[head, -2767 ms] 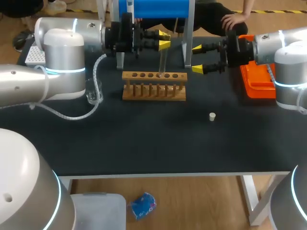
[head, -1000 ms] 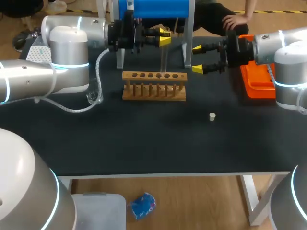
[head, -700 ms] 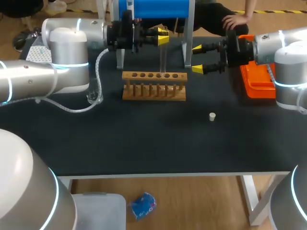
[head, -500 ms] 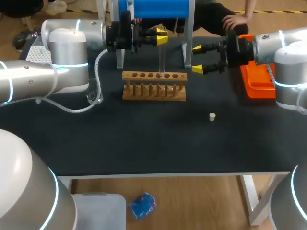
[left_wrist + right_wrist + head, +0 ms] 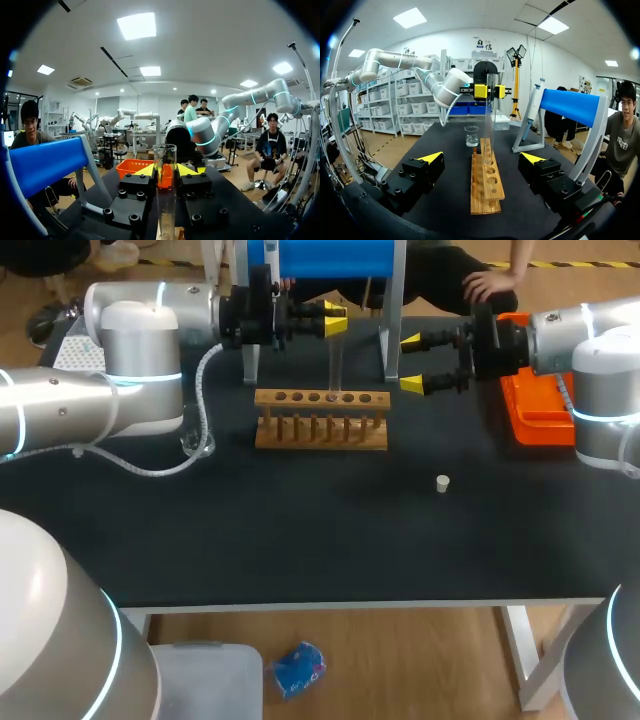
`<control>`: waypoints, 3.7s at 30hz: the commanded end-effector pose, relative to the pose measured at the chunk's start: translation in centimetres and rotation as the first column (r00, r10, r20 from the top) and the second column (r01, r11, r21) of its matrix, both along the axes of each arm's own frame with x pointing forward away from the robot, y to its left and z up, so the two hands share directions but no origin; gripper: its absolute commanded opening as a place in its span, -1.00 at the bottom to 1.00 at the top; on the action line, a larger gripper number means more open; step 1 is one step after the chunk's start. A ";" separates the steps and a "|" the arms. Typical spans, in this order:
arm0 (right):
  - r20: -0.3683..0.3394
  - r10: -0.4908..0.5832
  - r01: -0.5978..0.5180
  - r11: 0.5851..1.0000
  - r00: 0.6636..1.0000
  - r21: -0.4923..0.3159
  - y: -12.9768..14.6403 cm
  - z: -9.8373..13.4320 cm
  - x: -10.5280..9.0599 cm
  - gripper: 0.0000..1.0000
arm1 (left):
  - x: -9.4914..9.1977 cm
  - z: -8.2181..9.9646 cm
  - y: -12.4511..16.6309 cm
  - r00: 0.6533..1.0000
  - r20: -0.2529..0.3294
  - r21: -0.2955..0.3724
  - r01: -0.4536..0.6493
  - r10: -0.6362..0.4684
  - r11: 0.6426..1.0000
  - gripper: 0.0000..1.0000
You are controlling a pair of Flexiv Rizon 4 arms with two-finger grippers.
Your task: Invert the test tube, pick up the pipette, mount the tip to pipette, aspirate from beaker and dispense into the tube, eject the tip, return the pipette, and cap with the stopper.
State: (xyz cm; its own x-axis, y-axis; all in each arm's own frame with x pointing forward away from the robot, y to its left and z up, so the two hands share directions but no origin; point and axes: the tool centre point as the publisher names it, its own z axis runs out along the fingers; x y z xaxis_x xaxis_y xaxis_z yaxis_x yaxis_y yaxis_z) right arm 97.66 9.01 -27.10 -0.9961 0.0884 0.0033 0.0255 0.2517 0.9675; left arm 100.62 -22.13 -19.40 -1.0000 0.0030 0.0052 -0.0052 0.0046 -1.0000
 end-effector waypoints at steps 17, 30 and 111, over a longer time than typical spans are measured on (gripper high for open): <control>0.000 0.000 0.000 1.000 1.000 -0.001 0.0 0.0 0.0 1.00 | -0.1 -0.8 0.2 0.999 0.051 -0.027 -0.018 0.019 0.999 -1.00; 0.000 0.000 0.000 1.000 1.000 -0.001 0.0 0.0 0.0 1.00 | -0.4 -1.1 0.3 0.995 0.093 -0.049 -0.031 0.036 0.998 -1.00; 0.000 0.000 0.000 1.000 1.000 -0.001 0.0 0.0 0.0 1.00 | -1.1 -5.6 0.0 0.997 0.059 -0.038 -0.054 0.056 0.998 -1.00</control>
